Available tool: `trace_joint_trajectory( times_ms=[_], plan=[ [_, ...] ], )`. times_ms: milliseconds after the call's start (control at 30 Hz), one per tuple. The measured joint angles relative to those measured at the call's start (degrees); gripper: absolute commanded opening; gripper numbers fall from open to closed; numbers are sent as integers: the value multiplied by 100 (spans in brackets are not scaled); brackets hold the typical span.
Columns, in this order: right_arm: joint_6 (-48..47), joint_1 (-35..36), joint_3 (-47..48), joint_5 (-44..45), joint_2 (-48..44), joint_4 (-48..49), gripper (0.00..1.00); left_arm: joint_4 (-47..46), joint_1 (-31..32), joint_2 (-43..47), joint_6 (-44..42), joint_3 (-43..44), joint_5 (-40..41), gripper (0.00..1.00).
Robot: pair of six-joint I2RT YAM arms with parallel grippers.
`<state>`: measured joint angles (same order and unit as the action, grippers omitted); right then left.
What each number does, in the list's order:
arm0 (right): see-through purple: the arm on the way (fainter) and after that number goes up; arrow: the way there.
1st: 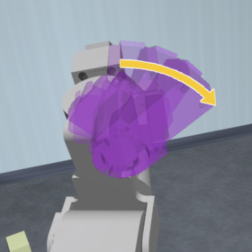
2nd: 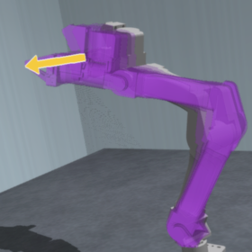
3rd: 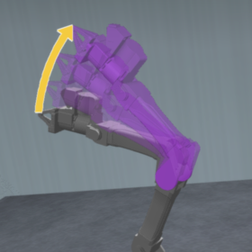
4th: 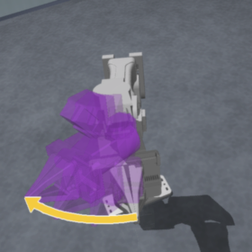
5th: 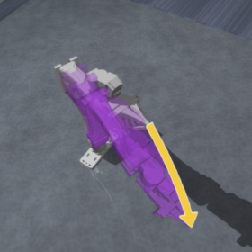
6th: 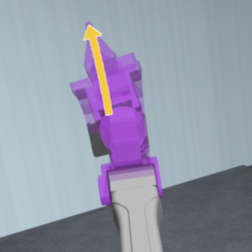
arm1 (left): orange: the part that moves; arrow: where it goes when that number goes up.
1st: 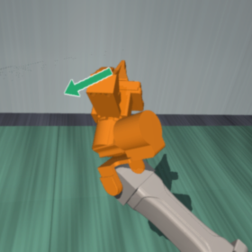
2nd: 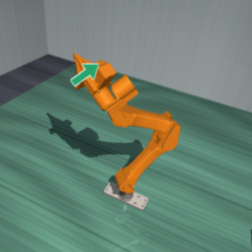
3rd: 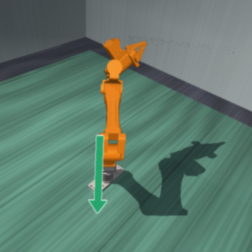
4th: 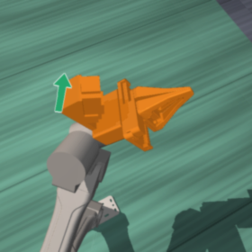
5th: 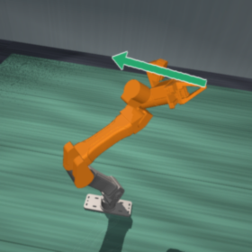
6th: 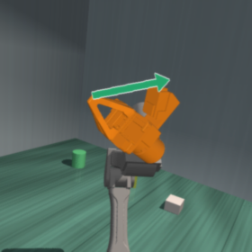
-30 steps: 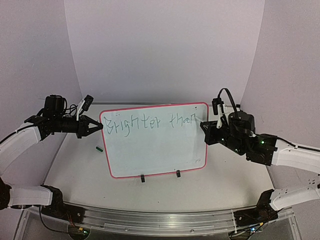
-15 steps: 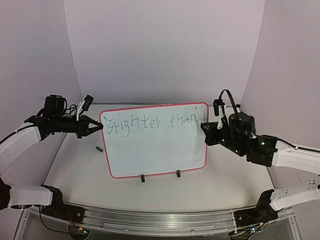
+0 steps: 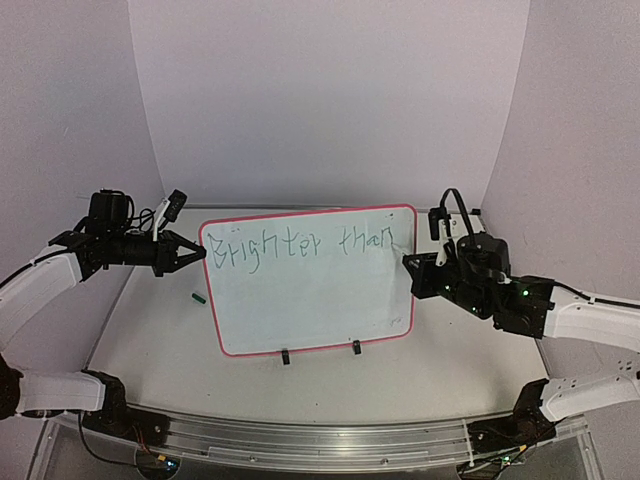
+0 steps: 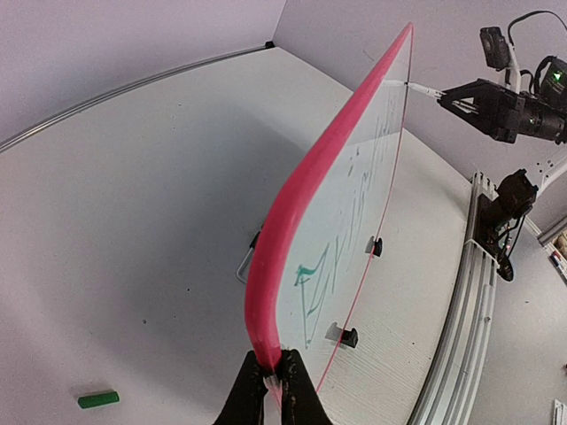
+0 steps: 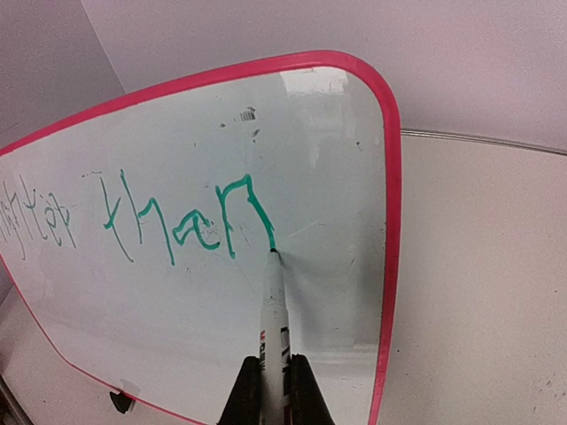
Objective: Write a sentence on the whiteboard
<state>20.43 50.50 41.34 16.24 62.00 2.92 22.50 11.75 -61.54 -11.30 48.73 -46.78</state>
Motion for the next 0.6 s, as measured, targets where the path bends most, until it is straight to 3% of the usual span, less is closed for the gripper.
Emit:
trace_joint_trajectory(
  times_ms=[367,600],
  plan=[
    [22,0,-2,-99,-279,-101,0,0,0,0,1,0,2,0],
    [-171,0,25,-725,-557,-107,0,0,6,2,8,0,2,0]
  ],
)
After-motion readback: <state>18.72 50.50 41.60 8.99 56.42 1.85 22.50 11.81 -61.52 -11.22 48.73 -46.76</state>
